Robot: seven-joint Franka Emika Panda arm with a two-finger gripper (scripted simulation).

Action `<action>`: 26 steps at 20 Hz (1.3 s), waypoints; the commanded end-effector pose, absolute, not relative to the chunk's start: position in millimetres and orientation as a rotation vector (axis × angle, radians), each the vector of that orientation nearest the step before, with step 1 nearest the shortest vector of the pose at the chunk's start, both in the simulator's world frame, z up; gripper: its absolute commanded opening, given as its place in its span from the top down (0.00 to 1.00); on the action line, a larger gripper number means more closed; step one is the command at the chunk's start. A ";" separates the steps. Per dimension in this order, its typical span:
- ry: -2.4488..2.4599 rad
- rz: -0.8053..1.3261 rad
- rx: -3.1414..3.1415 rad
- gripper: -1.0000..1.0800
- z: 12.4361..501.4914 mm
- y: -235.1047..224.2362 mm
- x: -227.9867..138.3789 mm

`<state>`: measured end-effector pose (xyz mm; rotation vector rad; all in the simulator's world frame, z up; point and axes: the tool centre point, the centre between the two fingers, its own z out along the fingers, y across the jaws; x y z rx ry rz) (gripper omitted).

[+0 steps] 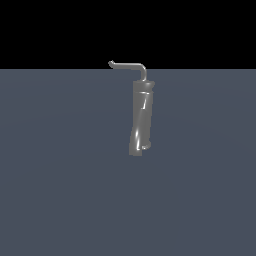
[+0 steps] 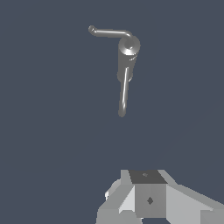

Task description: Turn on the faucet by rotating a designated handle.

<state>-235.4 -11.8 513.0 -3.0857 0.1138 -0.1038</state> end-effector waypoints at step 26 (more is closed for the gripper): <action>0.993 0.029 -2.837 1.00 473.9 -4.0 -102.8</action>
